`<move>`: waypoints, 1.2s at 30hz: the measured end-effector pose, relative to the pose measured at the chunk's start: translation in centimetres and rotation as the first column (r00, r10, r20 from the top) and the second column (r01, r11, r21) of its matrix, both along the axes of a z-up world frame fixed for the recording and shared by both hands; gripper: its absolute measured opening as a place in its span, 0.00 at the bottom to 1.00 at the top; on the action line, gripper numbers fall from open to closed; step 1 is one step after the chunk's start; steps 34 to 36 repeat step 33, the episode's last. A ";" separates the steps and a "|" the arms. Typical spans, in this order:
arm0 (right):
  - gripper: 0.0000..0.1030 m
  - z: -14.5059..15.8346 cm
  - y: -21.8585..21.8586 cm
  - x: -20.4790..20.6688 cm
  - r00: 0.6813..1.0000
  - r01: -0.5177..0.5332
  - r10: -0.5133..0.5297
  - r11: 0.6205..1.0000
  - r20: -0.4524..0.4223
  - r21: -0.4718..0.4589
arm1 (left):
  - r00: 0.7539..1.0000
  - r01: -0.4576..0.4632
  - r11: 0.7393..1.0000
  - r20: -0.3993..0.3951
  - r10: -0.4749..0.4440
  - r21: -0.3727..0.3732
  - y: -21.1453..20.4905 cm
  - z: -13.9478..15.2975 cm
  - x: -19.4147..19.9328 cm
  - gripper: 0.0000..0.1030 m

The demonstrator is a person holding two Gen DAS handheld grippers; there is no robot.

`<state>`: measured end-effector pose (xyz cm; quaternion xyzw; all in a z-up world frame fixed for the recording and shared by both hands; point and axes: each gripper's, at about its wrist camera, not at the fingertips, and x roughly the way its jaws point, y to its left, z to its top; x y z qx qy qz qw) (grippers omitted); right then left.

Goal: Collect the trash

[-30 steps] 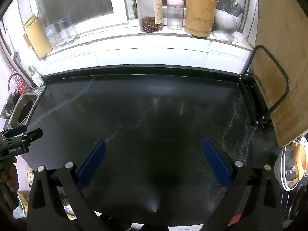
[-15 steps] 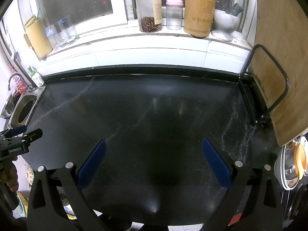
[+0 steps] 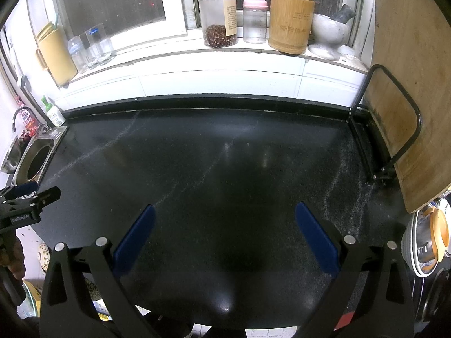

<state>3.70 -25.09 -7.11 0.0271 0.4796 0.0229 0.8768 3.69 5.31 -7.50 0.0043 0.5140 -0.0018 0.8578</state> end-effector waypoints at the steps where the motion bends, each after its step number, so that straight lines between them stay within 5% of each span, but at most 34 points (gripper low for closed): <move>1: 0.93 0.0 0.0 0.0 1.000 0.000 0.000 1.000 0.000 0.001 | 1.000 0.000 1.000 0.000 0.000 -0.001 0.0 0.0 0.0 0.94; 23: 0.93 0.0 -0.5 -0.5 1.000 -0.003 0.003 1.000 0.008 0.007 | 0.999 0.023 0.999 0.023 -0.023 0.025 -0.1 0.2 -0.3 0.93; 36: 0.93 -2.8 -1.4 1.5 1.000 0.010 -0.009 1.000 -0.017 0.022 | 0.999 0.045 0.999 0.017 -0.045 0.028 0.7 -2.1 1.2 0.93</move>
